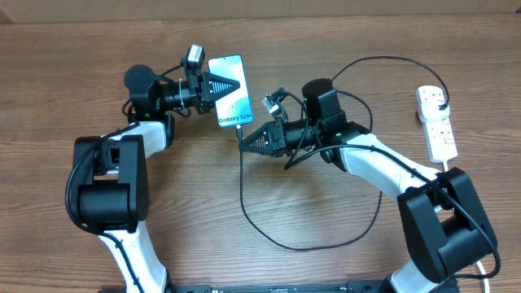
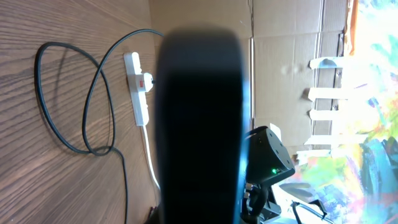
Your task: Plug charger to phone and switch on socket
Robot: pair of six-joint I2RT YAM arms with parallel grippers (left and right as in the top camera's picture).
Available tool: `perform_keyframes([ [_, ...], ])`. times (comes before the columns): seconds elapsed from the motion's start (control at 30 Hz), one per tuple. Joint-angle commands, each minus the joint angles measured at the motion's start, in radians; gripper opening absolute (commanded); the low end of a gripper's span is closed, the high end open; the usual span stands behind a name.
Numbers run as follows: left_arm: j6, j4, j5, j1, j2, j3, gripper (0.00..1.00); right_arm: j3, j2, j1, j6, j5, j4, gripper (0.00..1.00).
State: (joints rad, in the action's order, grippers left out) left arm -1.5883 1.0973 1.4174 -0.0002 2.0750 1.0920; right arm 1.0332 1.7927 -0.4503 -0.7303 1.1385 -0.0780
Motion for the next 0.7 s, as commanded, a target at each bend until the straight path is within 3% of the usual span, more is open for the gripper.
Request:
perform_keyframes([
  [0.0, -0.005, 0.012, 0.004, -0.007, -0.009, 0.024, 0.05, 0.0, 0.008, 0.008, -0.003, 0.008, -0.011, 0.04],
  [0.67, 0.01, 0.011, -0.018, -0.022, -0.009, 0.024, 0.04, 0.0, 0.008, 0.008, -0.006, 0.018, -0.015, 0.04],
])
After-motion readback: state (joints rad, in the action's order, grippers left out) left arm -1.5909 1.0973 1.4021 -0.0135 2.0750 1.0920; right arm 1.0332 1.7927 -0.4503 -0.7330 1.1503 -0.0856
